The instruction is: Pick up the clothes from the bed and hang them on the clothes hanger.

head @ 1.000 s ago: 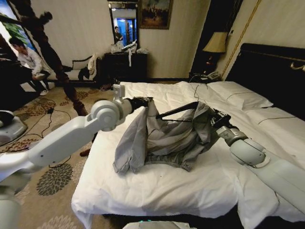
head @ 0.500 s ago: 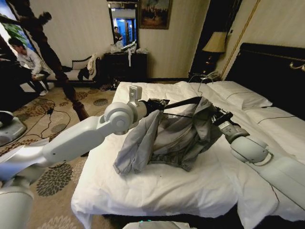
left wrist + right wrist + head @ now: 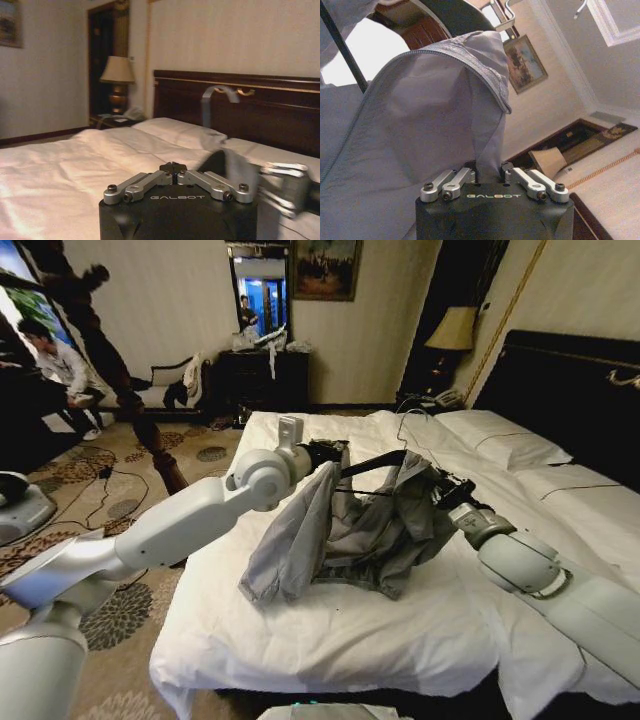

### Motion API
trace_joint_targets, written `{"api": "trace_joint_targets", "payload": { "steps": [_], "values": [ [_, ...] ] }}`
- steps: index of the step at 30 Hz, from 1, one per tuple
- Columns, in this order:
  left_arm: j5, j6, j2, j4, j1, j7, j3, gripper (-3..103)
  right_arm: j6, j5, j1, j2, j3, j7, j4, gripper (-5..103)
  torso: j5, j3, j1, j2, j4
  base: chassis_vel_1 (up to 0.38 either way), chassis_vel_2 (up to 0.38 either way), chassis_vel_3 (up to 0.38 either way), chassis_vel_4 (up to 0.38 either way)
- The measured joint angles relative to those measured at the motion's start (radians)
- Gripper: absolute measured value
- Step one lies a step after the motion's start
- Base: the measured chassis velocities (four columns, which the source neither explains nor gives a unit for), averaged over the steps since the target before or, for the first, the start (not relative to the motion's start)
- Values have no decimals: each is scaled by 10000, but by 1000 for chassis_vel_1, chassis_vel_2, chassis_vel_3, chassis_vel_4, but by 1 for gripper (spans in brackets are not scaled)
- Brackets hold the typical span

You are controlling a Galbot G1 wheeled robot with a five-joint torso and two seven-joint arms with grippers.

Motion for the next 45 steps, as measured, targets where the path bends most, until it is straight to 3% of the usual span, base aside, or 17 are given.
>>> {"api": "trace_joint_targets", "payload": {
  "steps": [5,14,18,29,35,45],
  "values": [
    [-159,-8,-16,-627,-35,-158,263,0,-21,126,172,74,-141,12,-256,19,-4,0,-1,1,0,0,0,0,0],
    [53,-88,-190,-914,-255,-189,735,0,-407,547,2693,1089,-2473,247,-885,19,-1,0,0,0,5,0,0,0,0],
    [119,-107,-164,-1166,-239,-174,916,0,-469,661,3137,1295,-2848,370,-1030,19,-2,0,0,0,1,0,0,0,0],
    [542,-75,967,-2234,861,87,809,0,-399,705,3304,1431,-3059,427,-996,19,-3,0,-1,2,1,0,0,0,0],
    [606,-267,944,-2603,1054,351,914,0,-444,592,3427,1597,-3275,437,-859,19,-3,0,-1,2,3,0,0,0,0],
    [594,-519,254,-2672,494,497,1372,0,-477,33,2708,1637,-3115,325,-603,19,0,-1,-1,2,-2,0,0,0,0]
  ]
}}
